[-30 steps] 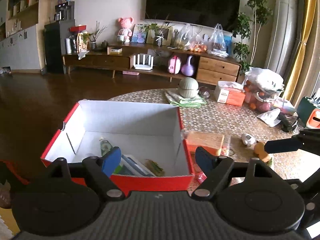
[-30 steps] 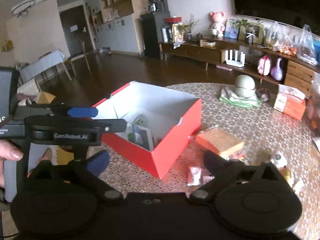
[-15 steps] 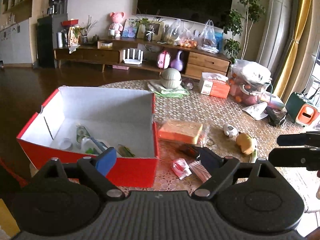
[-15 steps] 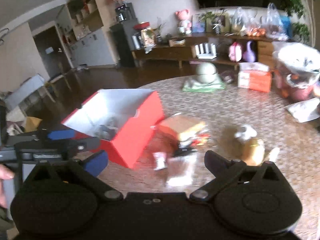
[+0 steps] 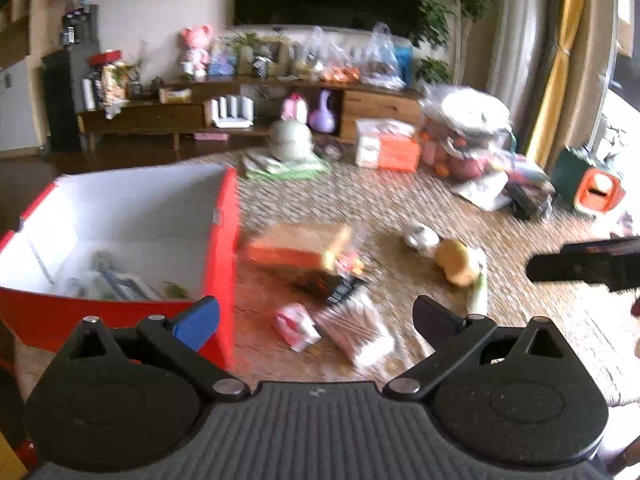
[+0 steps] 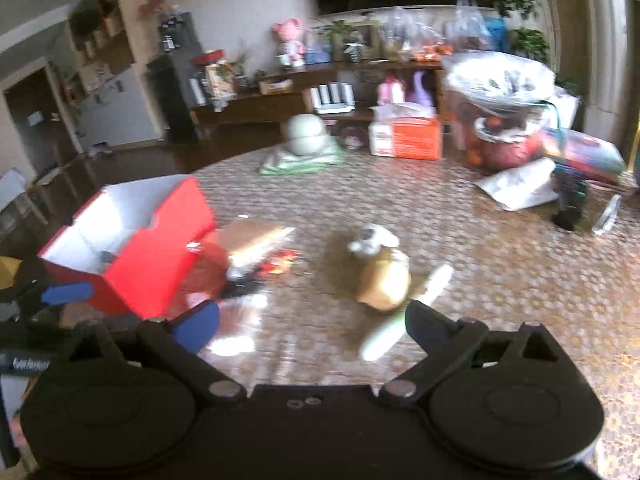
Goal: Organize objects
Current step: 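Withdraw both open tools from the box back over the table, then grasp the cotton swab bag with the left tool while the right tool grasps the white tube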
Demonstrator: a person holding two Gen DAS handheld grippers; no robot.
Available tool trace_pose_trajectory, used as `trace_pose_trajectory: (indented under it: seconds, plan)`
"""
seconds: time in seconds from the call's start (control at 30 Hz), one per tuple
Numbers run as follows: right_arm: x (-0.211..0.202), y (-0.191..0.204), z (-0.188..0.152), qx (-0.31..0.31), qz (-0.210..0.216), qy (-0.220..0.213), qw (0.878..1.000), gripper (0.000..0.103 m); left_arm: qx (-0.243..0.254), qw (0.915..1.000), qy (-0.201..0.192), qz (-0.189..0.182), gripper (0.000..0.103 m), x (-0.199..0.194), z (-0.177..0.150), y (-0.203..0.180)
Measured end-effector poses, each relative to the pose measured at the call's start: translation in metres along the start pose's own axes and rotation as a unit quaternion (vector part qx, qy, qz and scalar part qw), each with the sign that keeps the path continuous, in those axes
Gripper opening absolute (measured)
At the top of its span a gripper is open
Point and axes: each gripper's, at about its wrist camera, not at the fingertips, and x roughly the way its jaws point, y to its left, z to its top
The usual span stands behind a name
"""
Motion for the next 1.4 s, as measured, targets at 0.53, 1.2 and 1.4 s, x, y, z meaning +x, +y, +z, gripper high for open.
trace_pose_trajectory:
  seconds: [0.53, 1.2, 1.4]
  plan:
    - [0.034, -0.044, -0.016, 0.02, -0.04, 0.028, 0.999, 0.089, 0.019, 0.999, 0.034, 0.024, 0.103, 0.072, -0.035, -0.057]
    - [0.118, -0.052, -0.01, 0.05, -0.082, 0.093, 0.991, 0.065, -0.021, 0.994, 0.086, 0.065, 0.102, 0.134, -0.038, -0.054]
    - [0.127, -0.044, -0.008, 0.032, -0.113, 0.088, 0.989, 0.057, -0.022, 0.994, 0.082, 0.069, 0.1, 0.139, -0.036, -0.056]
